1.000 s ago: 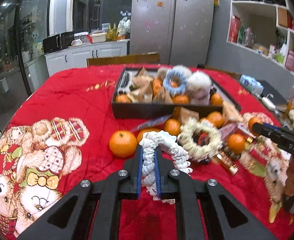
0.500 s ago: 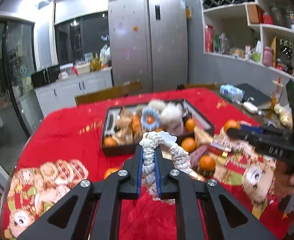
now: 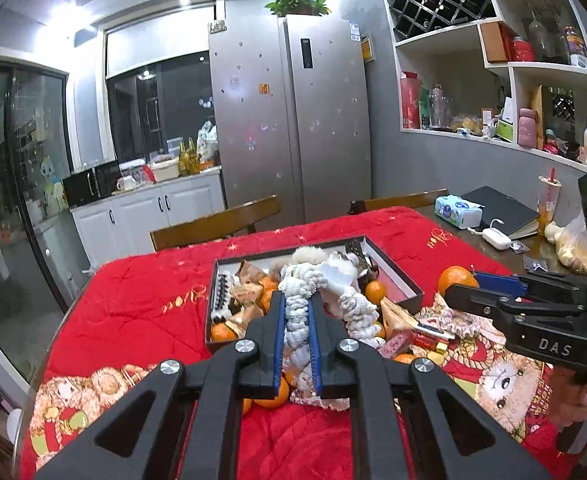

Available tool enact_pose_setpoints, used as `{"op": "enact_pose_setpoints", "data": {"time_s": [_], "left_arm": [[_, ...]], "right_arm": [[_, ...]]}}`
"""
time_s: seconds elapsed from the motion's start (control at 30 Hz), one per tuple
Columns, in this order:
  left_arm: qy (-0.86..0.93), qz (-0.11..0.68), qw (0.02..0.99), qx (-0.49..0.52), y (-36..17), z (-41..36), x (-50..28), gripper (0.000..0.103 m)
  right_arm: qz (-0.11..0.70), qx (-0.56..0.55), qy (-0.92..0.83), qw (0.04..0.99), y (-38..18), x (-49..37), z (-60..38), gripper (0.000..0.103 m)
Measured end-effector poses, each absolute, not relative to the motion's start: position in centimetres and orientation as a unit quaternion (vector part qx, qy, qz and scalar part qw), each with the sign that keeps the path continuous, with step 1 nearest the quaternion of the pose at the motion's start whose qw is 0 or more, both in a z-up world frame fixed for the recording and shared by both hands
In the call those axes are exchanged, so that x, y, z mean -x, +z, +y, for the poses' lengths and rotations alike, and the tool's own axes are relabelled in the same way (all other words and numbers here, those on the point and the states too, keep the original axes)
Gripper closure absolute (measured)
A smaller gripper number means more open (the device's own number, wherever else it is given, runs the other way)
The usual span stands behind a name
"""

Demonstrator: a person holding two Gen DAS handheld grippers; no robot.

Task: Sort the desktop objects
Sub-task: 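Carry the white scrunchie and the orange over the black box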

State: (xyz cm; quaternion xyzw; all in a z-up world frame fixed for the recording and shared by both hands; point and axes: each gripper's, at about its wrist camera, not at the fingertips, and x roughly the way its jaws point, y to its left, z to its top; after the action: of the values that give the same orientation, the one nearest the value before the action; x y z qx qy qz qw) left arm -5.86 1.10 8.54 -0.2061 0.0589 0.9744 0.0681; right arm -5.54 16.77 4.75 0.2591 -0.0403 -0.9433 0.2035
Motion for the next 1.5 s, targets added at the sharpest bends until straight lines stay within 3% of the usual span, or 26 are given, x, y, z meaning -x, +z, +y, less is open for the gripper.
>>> {"op": "enact_pose_setpoints", "data": {"time_s": [0.53,1.1,1.5], "left_arm": [[0.963,0.024,0.115,0.241,8.5,1.9,12.0,0.092],[0.93,0.016,0.159,0.33,4.3,5.2,23.7,0.092],[0.912,0.017,0.179,0.37,-0.6,7.2,27.2,0.092]], "right_arm": [[-0.036,-0.244,-0.951,0.185,7.1,7.3,16.1,0.068],[-0.069,-0.323,-0.931,0.155,3.3,16.7,18.0,0.068],[-0.07,-0.36,-0.921,0.135,-0.7,20.1,19.5,0.068]]}}
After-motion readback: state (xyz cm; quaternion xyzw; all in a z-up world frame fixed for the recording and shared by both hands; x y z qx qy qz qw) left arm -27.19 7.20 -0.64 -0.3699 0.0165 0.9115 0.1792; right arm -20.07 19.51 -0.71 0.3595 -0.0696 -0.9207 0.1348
